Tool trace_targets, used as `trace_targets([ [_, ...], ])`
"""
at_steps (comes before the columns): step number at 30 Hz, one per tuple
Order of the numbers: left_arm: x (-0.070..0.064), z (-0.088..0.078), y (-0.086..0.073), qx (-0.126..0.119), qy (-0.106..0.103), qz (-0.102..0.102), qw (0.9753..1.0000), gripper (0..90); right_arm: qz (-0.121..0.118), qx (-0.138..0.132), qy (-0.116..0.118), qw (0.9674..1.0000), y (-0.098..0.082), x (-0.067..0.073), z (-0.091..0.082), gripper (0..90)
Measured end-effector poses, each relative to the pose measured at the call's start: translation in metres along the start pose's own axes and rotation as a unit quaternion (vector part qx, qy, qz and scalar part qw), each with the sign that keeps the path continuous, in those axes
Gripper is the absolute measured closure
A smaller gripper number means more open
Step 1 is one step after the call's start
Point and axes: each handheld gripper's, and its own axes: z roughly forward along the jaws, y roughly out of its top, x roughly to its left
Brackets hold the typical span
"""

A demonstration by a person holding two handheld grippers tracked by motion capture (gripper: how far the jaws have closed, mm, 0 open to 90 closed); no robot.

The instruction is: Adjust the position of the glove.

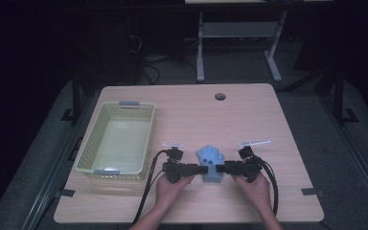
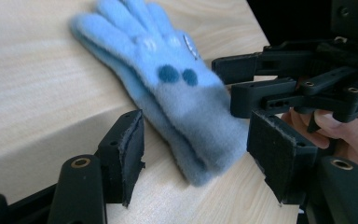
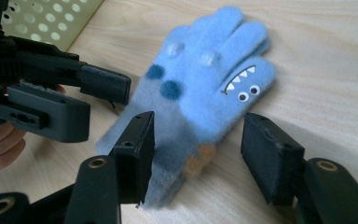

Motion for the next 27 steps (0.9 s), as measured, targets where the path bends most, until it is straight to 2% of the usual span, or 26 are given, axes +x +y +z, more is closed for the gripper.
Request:
trace_targets([
  [4,0.001,0.004,-0.001,0.007,0.003,-0.004,1.0,39.2,0.012,-0.002,0.009,0.9999,-0.005,0.0,0.001,45.6],
  [9,0.002,0.008,-0.002,0.009,-0.007,-0.016,0.9998,42.1,0.015,-0.013,0.017,0.9997,-0.007,0.001,0.001,47.8],
  [14,0.004,0.009,-0.001,0.009,-0.007,-0.023,0.9997,48.2,0.032,-0.005,0.015,0.9994,-0.009,0.001,0.004,50.2],
  [17,0.007,0.009,0.0,0.01,-0.012,-0.035,0.9993,53.0,0.031,-0.007,0.009,0.9995,-0.01,0.002,0.005,51.9],
  [20,0.006,0.01,0.0,0.014,-0.006,-0.026,0.9996,55.9,0.029,-0.008,0.009,0.9995,-0.011,0.004,0.007,54.0],
  [23,0.006,0.012,-0.001,0.014,-0.011,-0.03,0.9994,57.8,0.028,-0.012,0.011,0.9995,-0.012,0.005,0.008,55.7],
  [25,0.007,0.013,-0.001,0.017,-0.022,-0.042,0.9988,58.1,0.028,-0.014,0.012,0.9994,-0.013,0.005,0.008,57.4],
  [27,0.006,0.014,-0.002,0.016,-0.024,-0.04,0.9988,58.0,0.037,-0.014,0.02,0.999,-0.013,0.005,0.01,59.9],
])
